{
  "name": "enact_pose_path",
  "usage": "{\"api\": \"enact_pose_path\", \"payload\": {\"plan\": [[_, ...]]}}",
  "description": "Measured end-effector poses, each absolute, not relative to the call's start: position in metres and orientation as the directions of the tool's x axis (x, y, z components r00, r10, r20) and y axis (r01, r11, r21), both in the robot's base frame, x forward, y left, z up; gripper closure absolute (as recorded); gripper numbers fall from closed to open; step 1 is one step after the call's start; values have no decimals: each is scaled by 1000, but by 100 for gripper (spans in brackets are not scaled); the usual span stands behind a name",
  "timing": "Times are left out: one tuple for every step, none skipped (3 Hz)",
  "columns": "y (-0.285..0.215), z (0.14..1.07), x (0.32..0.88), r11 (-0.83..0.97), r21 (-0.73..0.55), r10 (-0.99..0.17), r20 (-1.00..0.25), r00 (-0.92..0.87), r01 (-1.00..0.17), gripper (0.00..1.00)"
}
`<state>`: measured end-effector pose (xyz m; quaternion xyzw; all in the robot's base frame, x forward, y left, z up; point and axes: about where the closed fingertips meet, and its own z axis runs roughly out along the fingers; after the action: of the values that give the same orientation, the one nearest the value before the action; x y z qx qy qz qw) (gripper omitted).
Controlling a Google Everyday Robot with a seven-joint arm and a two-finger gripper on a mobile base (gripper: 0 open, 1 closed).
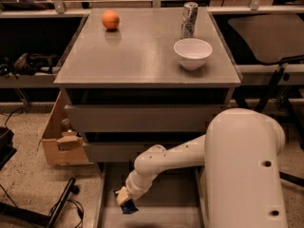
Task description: Place rxbar blueberry into bottom drawer
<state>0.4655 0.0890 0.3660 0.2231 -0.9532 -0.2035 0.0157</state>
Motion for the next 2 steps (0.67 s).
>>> {"api": "enact_pose_path", "payload": {"plan": [[106,312,465,827,428,-413,22,-911,-365,100],[109,299,463,829,438,-404,38,-914,-348,100]]}}
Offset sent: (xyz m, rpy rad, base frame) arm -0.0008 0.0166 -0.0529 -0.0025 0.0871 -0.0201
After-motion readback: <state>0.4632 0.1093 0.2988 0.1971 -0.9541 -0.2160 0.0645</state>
